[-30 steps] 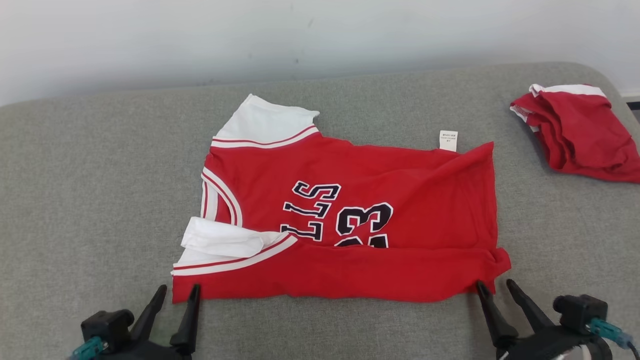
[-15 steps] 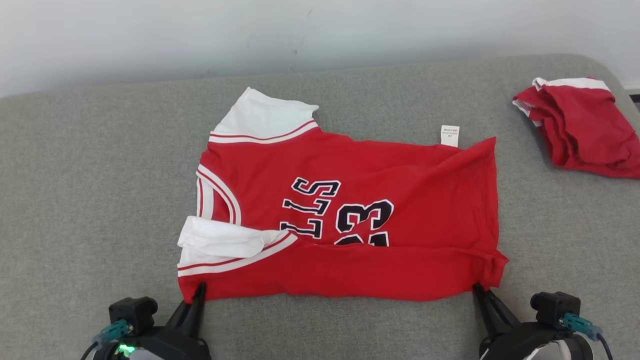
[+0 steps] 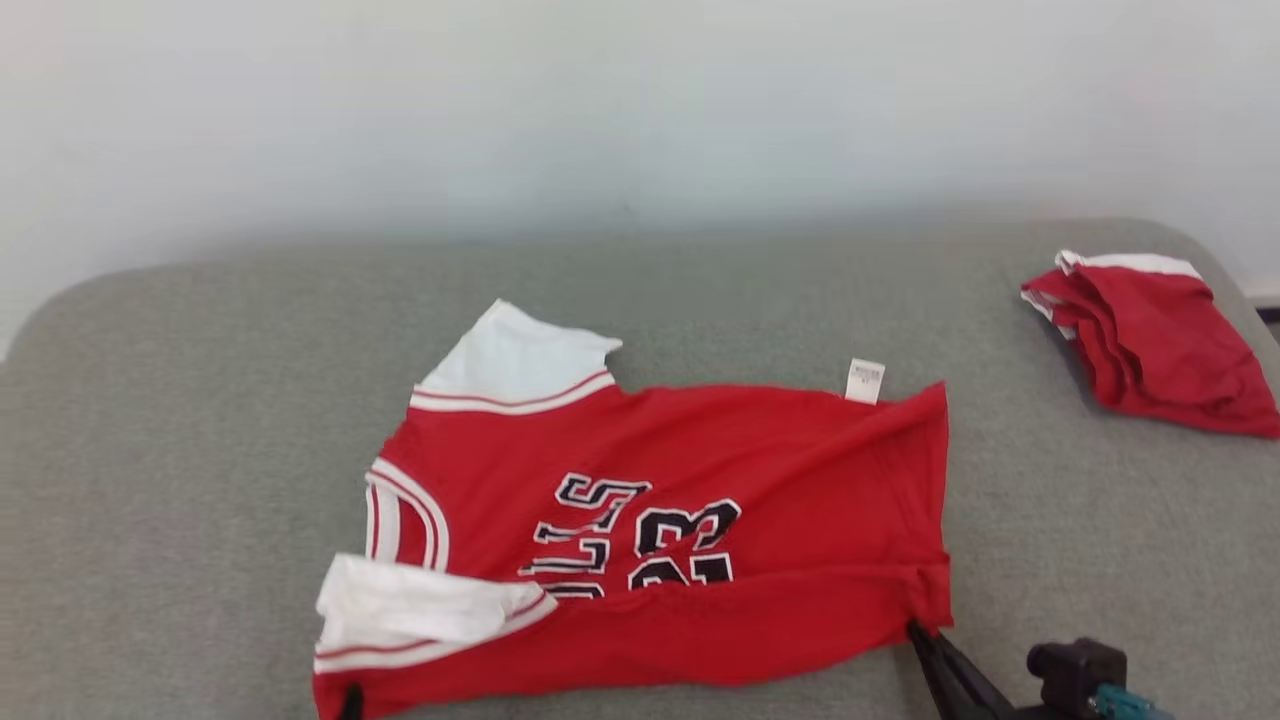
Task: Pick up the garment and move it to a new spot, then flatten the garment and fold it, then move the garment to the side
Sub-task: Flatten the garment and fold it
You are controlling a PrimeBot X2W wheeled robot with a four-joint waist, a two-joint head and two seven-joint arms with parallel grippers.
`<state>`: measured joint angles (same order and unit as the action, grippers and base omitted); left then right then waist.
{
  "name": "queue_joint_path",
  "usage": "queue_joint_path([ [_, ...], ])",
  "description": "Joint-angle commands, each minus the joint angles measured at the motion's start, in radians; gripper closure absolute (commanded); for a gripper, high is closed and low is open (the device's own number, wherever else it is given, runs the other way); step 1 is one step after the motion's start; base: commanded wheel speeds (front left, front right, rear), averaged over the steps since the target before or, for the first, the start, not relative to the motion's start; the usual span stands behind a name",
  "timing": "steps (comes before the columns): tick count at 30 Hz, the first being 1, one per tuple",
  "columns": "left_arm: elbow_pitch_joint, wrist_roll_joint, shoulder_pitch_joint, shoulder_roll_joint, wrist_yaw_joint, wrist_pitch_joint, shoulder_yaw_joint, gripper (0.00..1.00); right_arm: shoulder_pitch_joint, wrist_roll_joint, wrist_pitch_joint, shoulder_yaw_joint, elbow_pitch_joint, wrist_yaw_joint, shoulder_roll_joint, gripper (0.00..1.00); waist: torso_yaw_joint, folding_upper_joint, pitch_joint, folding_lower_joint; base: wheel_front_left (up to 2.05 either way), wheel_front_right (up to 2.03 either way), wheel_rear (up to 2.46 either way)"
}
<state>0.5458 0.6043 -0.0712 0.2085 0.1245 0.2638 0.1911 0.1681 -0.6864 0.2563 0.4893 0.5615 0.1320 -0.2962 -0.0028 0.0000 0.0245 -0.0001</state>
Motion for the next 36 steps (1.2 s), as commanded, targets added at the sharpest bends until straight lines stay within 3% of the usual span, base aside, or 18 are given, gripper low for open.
queue_joint_path([
  [1,-0.019,-0.015,0.044,-0.014,0.001,0.000,-0.009,1.00,-0.029,0.003,0.005,0.006,-0.013,-0.002,-0.017,1.00,0.043,0.0000,-0.043,0.0001,0.00,0.00,0.00],
  [12,-0.063,-0.053,0.169,-0.084,0.003,0.000,-0.053,1.00,-0.242,-0.001,-0.050,-0.074,-0.123,-0.002,-0.107,1.00,0.046,0.0000,-0.067,0.0001,0.00,0.00,0.00],
  [18,-0.058,-0.063,0.184,-0.094,0.002,0.000,-0.071,1.00,-0.271,0.016,-0.078,-0.133,-0.159,-0.002,-0.091,1.00,0.021,0.0000,-0.065,0.0001,0.00,0.00,0.00],
  [20,-0.059,-0.076,0.172,-0.099,0.003,0.000,-0.070,0.22,-0.275,0.023,-0.091,-0.148,-0.161,-0.002,-0.076,0.00,0.019,0.0000,-0.064,0.0001,0.00,0.00,0.00],
  [21,-0.060,-0.081,0.166,-0.100,0.003,0.000,-0.073,0.00,-0.274,0.031,-0.093,-0.154,-0.165,-0.002,-0.069,0.00,0.019,0.0000,-0.064,0.0001,0.00,0.00,0.00],
  [36,-0.290,-0.214,0.135,-0.138,0.001,0.000,-0.271,0.00,-0.256,0.179,-0.025,-0.271,-0.303,-0.002,-0.030,0.00,0.002,0.0000,-0.064,0.0001,0.00,0.00,0.00],
])
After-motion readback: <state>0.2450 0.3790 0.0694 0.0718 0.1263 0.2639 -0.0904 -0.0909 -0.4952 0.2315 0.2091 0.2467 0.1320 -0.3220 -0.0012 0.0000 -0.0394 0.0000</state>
